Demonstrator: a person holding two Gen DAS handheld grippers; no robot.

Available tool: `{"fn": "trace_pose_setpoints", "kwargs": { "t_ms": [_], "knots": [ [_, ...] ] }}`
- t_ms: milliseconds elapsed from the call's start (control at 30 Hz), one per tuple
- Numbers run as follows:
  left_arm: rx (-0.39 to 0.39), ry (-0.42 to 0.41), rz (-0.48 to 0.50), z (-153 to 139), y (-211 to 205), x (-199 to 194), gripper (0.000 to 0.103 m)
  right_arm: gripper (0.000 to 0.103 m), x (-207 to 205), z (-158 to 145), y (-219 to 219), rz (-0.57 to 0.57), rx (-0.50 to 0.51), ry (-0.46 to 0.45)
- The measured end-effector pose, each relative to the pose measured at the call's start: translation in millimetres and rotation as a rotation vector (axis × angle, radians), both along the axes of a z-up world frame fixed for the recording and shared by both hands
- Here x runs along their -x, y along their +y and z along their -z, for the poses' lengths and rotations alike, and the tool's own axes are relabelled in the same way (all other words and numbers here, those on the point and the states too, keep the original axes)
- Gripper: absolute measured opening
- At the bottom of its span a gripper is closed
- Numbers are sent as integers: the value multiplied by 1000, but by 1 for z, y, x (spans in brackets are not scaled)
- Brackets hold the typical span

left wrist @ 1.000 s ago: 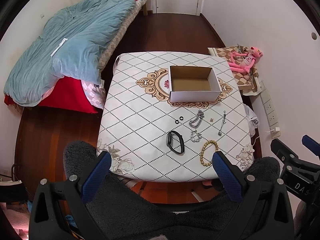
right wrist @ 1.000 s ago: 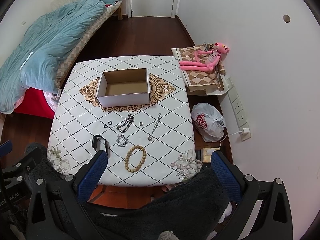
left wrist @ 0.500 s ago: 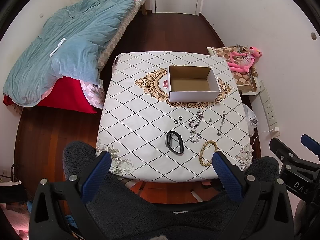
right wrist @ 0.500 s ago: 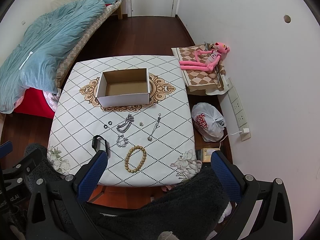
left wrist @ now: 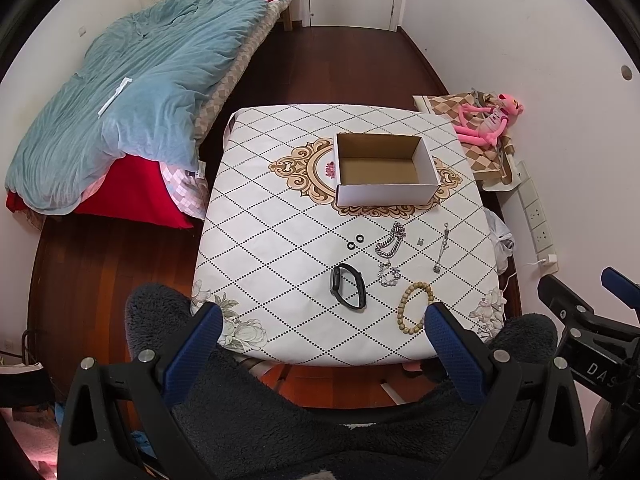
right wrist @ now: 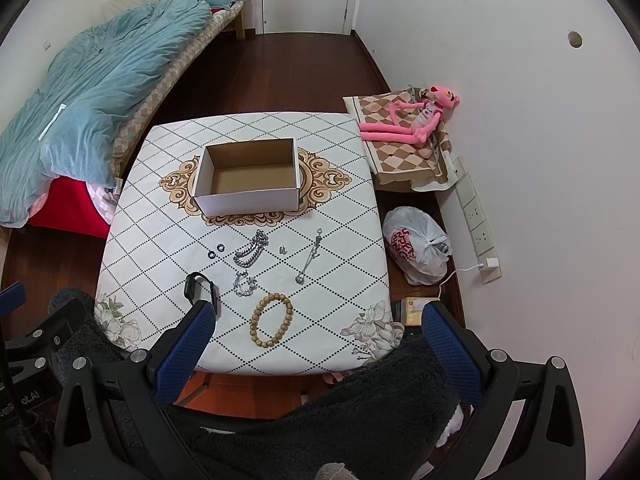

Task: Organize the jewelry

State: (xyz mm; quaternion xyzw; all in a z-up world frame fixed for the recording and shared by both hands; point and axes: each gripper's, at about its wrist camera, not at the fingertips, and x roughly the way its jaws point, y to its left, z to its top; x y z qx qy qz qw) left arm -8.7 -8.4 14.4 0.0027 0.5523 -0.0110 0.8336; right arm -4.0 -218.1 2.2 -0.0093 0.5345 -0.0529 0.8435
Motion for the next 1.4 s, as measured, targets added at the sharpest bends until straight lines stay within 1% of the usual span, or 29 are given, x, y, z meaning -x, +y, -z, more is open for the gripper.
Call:
{"fn": "trace_pose_setpoints", "kwargs": {
  "t_ms": [700,833,933,1033,1067,1100,1133,1233,1267,1333,1400],
  "knots": [
    [5,-7,-6,-2,4,-2,103,103,4,-2,11,-15,-2,-15],
    [-30,-22,-23,10,9,-11,103,103,-6,9,3,20,-5,-18],
    [-64,-21,-40,32,11,-23,103,103,-20,34,-6,48,-15,19],
    [-108,10,-43,62,10,-38,103,103,-37,75,-13,73,-39,101],
    [-118,30,-44,70,10,-41,103,103,-43,91,-14,81,-44,133],
    [-108,59,-41,83,11,-47,103,103,-47,106,-15,86,-47,159],
    [-105,72,-43,94,11,-51,103,103,-51,122,-16,95,-49,189],
    [-124,125,-30,123,8,-62,103,102,-62,173,-16,112,-64,282],
    [-139,141,-32,132,8,-64,103,102,-63,185,-16,115,-67,303],
    [-132,175,-23,147,8,-69,103,100,-67,210,-14,121,-79,345],
    [-148,200,-28,161,8,-73,103,98,-69,232,-12,129,-98,385]
  ]
}}
